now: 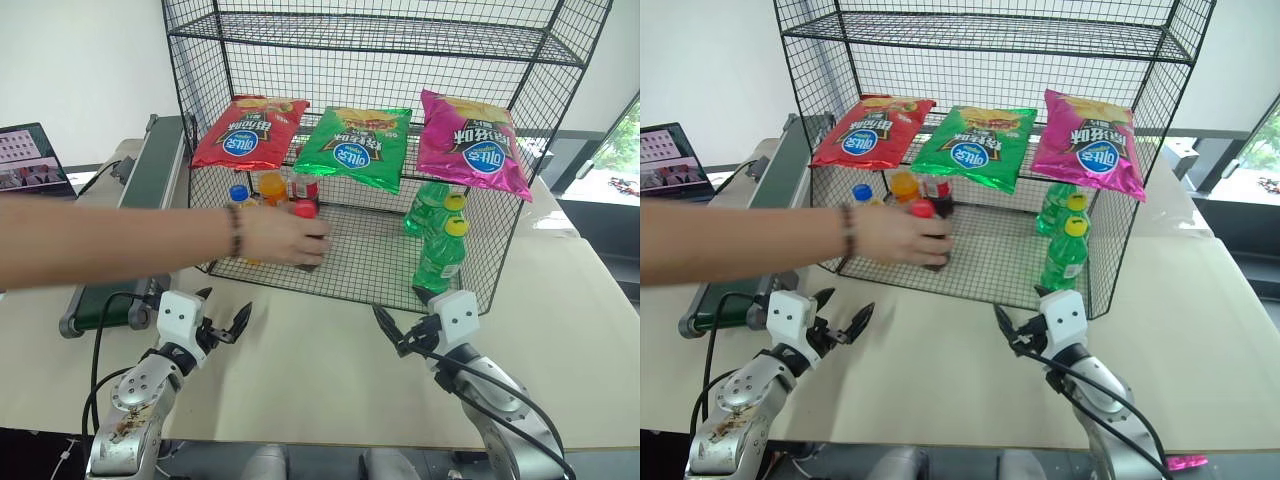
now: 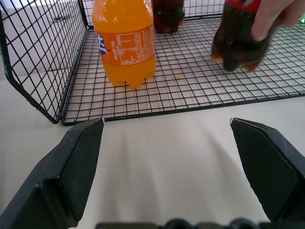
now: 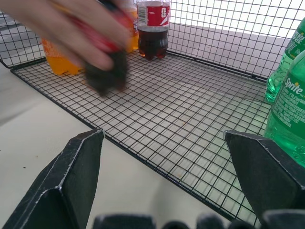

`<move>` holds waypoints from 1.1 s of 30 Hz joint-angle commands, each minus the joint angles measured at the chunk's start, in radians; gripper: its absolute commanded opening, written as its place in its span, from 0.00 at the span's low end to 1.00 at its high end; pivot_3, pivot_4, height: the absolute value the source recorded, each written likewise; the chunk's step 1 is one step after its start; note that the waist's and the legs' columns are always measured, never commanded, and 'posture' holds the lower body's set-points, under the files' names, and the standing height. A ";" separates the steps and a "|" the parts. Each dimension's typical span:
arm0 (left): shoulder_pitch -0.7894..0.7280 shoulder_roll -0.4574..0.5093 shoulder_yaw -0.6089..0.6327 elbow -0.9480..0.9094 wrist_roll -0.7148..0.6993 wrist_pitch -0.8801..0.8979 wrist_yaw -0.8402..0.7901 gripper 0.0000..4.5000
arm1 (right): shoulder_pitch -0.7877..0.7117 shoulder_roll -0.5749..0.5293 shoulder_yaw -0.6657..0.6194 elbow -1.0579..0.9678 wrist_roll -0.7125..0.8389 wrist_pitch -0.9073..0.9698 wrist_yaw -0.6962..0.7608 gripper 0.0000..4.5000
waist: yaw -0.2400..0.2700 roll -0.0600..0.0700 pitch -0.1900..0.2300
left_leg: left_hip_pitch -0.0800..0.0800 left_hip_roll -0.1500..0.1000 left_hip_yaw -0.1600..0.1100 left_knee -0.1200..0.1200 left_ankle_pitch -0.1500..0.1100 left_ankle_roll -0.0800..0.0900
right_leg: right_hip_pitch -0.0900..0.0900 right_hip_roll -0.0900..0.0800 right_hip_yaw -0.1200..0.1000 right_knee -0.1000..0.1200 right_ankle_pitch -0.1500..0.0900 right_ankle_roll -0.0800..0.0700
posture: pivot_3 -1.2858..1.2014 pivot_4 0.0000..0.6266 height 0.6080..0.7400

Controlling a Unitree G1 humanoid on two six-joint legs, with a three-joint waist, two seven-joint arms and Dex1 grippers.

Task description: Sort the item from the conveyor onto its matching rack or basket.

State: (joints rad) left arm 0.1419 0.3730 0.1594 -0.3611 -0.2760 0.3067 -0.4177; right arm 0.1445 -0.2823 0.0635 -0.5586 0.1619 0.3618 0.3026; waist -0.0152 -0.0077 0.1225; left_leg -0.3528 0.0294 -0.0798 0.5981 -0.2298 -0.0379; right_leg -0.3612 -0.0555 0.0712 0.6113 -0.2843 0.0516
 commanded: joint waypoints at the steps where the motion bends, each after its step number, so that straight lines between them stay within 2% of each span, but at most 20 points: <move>1: 0.004 0.013 0.003 -0.018 0.007 -0.013 -0.005 1.00 | 0.003 0.009 -0.003 -0.015 -0.002 -0.039 -0.002 0.99 | 0.000 0.000 0.000 | 0.000 0.000 0.000 0.000 0.000 0.000 | 0.000 0.000 0.000 0.000 0.000 0.000 | 0.52 0.24 0.98; 27: 0.011 0.012 0.014 -0.028 0.000 -0.013 0.008 1.00 | -0.016 0.008 0.003 -0.005 0.006 -0.040 0.003 0.99 | 0.000 0.000 0.000 | 0.000 0.000 0.000 0.000 0.000 0.000 | 0.000 0.000 0.000 0.000 0.000 0.000 | 0.52 0.24 0.98; 33: 0.051 0.010 0.106 -0.106 -0.074 0.009 0.018 1.00 | -0.069 -0.043 -0.033 -0.018 0.113 -0.009 0.112 0.99 | -0.003 -0.001 0.001 | 0.000 0.000 0.000 -0.001 0.000 0.000 | -0.001 0.000 0.000 0.000 0.000 0.000 | 0.52 0.24 0.98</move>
State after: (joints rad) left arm 0.1912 0.3795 0.2232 -0.4031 -0.3144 0.3111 -0.4031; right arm 0.0989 -0.3174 0.0570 -0.5306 0.2228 0.3457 0.3758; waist -0.0181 -0.0083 0.1230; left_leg -0.3529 0.0298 -0.0797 0.5976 -0.2298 -0.0379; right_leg -0.3616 -0.0555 0.0713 0.6113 -0.2843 0.0515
